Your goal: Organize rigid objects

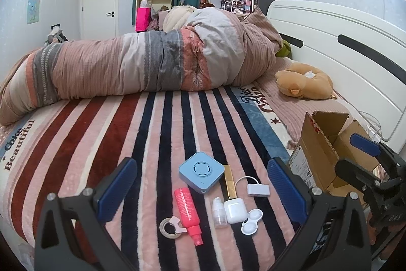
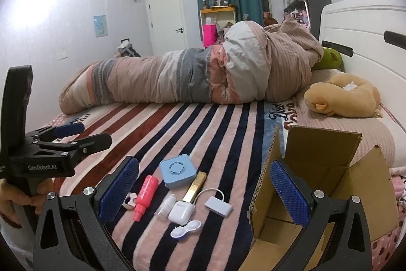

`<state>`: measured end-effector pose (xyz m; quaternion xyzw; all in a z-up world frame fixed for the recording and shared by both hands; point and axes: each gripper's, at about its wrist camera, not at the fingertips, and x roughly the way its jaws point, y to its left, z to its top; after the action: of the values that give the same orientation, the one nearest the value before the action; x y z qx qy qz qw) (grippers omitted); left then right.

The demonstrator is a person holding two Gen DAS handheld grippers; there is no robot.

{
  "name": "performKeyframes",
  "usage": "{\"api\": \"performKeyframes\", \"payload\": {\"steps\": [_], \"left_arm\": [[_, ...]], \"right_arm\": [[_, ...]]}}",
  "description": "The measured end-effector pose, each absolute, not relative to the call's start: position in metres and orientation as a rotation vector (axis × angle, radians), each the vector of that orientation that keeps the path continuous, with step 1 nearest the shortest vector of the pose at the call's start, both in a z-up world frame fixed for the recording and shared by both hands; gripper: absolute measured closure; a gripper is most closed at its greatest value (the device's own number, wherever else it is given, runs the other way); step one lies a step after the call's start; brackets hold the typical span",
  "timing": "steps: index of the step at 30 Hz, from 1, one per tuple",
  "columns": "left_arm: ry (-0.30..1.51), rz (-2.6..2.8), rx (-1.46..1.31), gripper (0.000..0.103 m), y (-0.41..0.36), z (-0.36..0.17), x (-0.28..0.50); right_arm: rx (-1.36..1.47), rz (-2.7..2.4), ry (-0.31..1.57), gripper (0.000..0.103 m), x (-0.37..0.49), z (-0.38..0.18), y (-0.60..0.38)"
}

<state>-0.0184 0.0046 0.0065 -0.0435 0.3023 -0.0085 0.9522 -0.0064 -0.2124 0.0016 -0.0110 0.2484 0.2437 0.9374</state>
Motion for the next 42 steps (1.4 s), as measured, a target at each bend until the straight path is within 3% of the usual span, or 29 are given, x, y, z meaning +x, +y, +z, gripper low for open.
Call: {"api": "performKeyframes", "payload": {"steps": [16,26,29,32,38,42], "left_arm": [[0.620,-0.010,-0.094,0.001,0.011,0.000,-0.019],[0.632,0.036,-0.141,0.001,0.059,-0.022,-0.015],[0.650,0.060,-0.161,0.001,0.083,-0.036,-0.013],[0.682,0.055,-0.191,0.001,0.108,-0.054,-0.009],[0.749,0.048,-0.231,0.001,0.140,-0.088,0.002],[0.767,0.041,-0.249,0.001,0.150,-0.100,0.006]], "right_arm": [[-0.039,0.558,0.465,0.000,-0.015,-0.002,-0.201],[-0.104,0.691,0.556,0.002,-0.006,-0.013,-0.135],[-0.078,0.720,0.629,0.025,0.007,-0.033,-0.115],[-0.031,0.753,0.760,0.032,0.029,-0.072,-0.094],[0.112,0.770,1.033,0.057,0.076,-0.151,-0.068],[0.159,0.801,1.114,0.065,0.089,-0.172,-0.055]]}}
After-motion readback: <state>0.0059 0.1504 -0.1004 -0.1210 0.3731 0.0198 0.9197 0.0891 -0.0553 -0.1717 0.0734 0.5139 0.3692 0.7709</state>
